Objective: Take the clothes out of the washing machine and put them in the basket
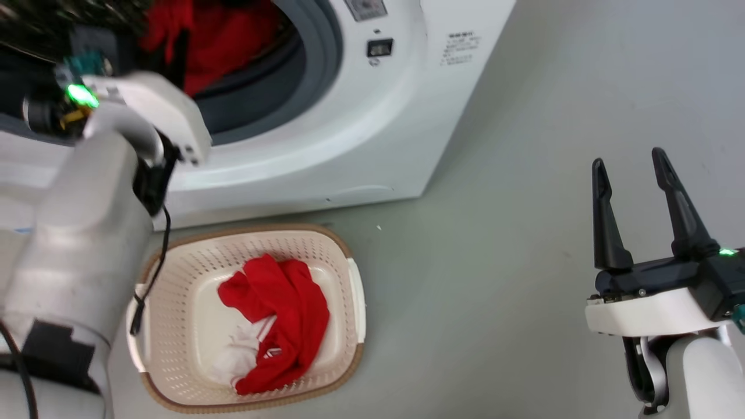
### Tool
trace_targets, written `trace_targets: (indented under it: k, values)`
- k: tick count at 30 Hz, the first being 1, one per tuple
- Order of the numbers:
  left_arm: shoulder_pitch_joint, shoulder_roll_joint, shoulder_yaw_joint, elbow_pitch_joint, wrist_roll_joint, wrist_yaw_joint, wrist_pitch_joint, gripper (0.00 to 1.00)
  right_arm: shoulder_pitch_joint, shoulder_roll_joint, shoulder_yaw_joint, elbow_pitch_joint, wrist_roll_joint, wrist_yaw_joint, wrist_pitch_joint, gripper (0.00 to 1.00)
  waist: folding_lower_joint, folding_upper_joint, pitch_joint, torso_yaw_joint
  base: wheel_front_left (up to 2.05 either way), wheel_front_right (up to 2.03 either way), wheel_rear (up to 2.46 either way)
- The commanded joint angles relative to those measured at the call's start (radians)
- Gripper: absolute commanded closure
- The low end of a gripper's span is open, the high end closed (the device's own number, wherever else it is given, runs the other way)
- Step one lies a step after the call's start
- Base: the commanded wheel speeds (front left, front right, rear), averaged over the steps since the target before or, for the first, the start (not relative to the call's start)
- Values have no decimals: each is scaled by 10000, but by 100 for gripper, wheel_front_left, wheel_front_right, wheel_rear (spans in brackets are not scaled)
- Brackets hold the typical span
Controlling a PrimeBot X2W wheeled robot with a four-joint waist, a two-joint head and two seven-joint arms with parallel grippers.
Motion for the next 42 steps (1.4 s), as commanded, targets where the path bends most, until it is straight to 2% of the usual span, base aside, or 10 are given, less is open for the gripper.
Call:
trace_targets:
  k: [1, 7, 18, 27, 33, 42]
  values:
    - [380, 25, -81, -205, -44, -8, -154, 100, 166, 10, 1, 65, -81, -10, -16, 0, 2, 0, -584, 402, 0, 0, 0]
    - [1646, 66, -1, -1347, 125, 172, -402, 100, 360, 10, -33, 171, -168, -10, -16, 0, 2, 0, -1289, 696, 0, 0, 0]
    - [4288, 404, 659, -5429, 427, 1060, -406, 100, 917, 10, -358, 295, -242, -10, -16, 0, 2, 0, -2374, 1125, 0, 0, 0]
    - [6264, 891, 340, -7788, 93, 1646, 876, 100, 1160, 10, -500, 281, -220, -11, -16, 0, 2, 0, -2635, 1361, 0, 0, 0]
    - [7144, 872, -34, -7578, -224, 1632, 1495, 100, 910, 10, -430, 174, -176, -11, -16, 0, 2, 0, -2264, 1314, 0, 0, 0]
    - [6709, 389, -538, -5093, -56, 1226, 1347, 100, 437, 10, -260, -98, -217, -11, -16, 0, 2, 0, -1023, 875, 0, 0, 0]
